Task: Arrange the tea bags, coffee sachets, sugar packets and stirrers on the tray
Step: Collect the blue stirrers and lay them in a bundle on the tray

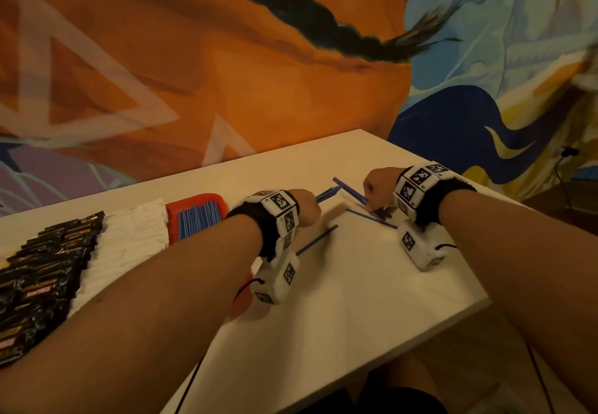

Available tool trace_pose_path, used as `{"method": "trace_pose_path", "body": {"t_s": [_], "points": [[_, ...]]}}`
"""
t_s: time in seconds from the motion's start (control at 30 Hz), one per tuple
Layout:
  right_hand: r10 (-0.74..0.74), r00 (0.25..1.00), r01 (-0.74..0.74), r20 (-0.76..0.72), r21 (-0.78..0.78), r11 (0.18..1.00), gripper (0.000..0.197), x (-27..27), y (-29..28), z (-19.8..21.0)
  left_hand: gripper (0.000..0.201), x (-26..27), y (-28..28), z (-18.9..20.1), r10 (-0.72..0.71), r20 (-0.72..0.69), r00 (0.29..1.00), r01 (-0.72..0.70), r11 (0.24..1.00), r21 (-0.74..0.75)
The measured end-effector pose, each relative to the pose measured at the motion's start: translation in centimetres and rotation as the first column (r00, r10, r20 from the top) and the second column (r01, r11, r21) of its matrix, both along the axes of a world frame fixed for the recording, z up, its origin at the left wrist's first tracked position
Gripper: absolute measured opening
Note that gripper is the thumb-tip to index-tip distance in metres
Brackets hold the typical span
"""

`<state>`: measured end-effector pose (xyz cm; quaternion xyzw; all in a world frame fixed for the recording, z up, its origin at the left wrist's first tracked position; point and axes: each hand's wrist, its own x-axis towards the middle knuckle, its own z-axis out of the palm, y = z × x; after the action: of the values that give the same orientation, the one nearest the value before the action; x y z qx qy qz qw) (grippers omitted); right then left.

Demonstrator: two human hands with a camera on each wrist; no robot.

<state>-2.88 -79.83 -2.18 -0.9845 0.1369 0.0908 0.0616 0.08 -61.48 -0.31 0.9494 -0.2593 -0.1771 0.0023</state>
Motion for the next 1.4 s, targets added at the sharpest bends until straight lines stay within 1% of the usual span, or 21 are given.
{"method": "trace_pose_path", "body": {"t_s": [0.1,0.17,0.23,0.27,0.33,0.37,0.4,0.47,0.53,0.67,0.73,0.8,0.87,1.0,1.13,1.2,1.23,1.33,1.4], "points": [[-0.048,0.999,0.049,-0.026,0.067,0.997,0.022,-0.3,-0.1,0.1,0.042,-0.3,0.2,0.4,0.036,0.000,0.999,-0.036,0.996,-0.083],[-0.058,0.998,0.060,-0.026,0.088,0.994,0.021,-0.3,-0.2,0.1,0.034,0.0,0.3,-0.1,0.084,-0.032,0.996,-0.088,0.986,-0.138],[-0.083,0.996,0.084,-0.013,0.074,0.994,0.017,-0.3,-0.3,-0.1,0.025,0.2,0.3,-0.4,0.129,-0.061,0.990,-0.137,0.980,-0.144],[-0.100,0.995,0.101,-0.010,0.085,0.991,0.015,-0.3,-0.3,-0.3,0.026,0.1,0.2,-0.2,0.124,-0.069,0.990,-0.132,0.982,-0.133],[-0.117,0.993,0.120,-0.035,0.110,0.987,0.020,-0.4,-0.3,-0.4,0.032,0.0,0.1,0.1,0.066,-0.006,0.998,-0.066,0.997,-0.051],[-0.104,0.993,0.108,-0.048,0.088,0.990,0.024,-0.5,-0.2,-0.4,0.033,-0.2,0.1,0.4,0.031,0.040,0.999,-0.030,0.999,-0.021],[-0.085,0.995,0.088,-0.053,0.057,0.994,0.028,-0.6,-0.2,-0.4,0.034,-0.3,0.1,0.5,0.010,0.051,0.999,-0.010,1.000,0.001],[-0.066,0.996,0.066,-0.060,-0.001,0.998,0.032,-0.7,0.2,-0.1,0.032,-0.3,-0.1,0.4,-0.022,0.021,1.000,0.021,0.999,0.036],[-0.097,0.994,0.096,-0.041,-0.020,0.995,0.034,-1.0,0.8,-0.2,0.025,-0.2,-0.3,-0.3,-0.032,0.022,0.999,0.030,0.998,0.051],[-0.095,0.994,0.089,-0.050,-0.106,0.990,0.047,-1.0,1.0,-0.8,0.032,-0.1,-0.5,-1.7,-0.059,0.090,0.994,0.048,0.992,0.116],[-0.071,0.997,0.066,-0.033,-0.129,0.989,0.043,-1.0,1.4,-0.8,0.028,-0.1,-0.5,-1.9,-0.057,0.120,0.991,0.044,0.993,0.108],[-0.046,0.999,0.043,-0.016,-0.136,0.990,0.033,-1.3,1.9,-1.0,0.023,-0.3,-0.4,-1.7,-0.074,0.118,0.990,0.061,0.992,0.110],[-0.034,0.999,0.029,-0.043,-0.125,0.992,0.030,-1.2,2.2,-1.2,0.021,-0.3,-0.5,-1.7,-0.093,0.099,0.991,0.082,0.991,0.103],[-0.034,0.995,0.023,-0.090,-0.121,0.992,0.026,-0.9,2.4,-1.2,0.024,-0.5,-0.4,-1.7,-0.129,0.065,0.989,0.120,0.983,0.136],[-0.014,0.997,0.002,-0.076,-0.150,0.989,0.035,-0.7,2.1,-1.6,0.024,-0.8,-0.4,-1.8,-0.150,0.044,0.988,0.142,0.979,0.143],[-0.011,0.998,0.001,-0.067,-0.158,0.987,0.036,-0.8,1.8,-1.4,0.028,-0.7,-0.5,-1.9,-0.159,0.025,0.987,0.155,0.979,0.132],[-0.013,0.998,0.003,-0.062,-0.155,0.988,0.036,-1.0,1.6,-1.3,0.025,-0.6,-0.5,-2.0,-0.158,0.014,0.987,0.155,0.981,0.119],[-0.031,0.998,0.023,-0.049,-0.154,0.988,0.039,-1.3,0.8,-1.6,0.036,0.2,-0.2,-2.3,-0.137,0.024,0.990,0.135,0.987,0.082],[-0.070,0.996,0.062,-0.054,-0.146,0.987,0.040,-1.5,0.6,-1.8,0.036,0.3,0.1,-1.7,-0.103,0.005,0.995,0.103,0.992,0.069]]}}
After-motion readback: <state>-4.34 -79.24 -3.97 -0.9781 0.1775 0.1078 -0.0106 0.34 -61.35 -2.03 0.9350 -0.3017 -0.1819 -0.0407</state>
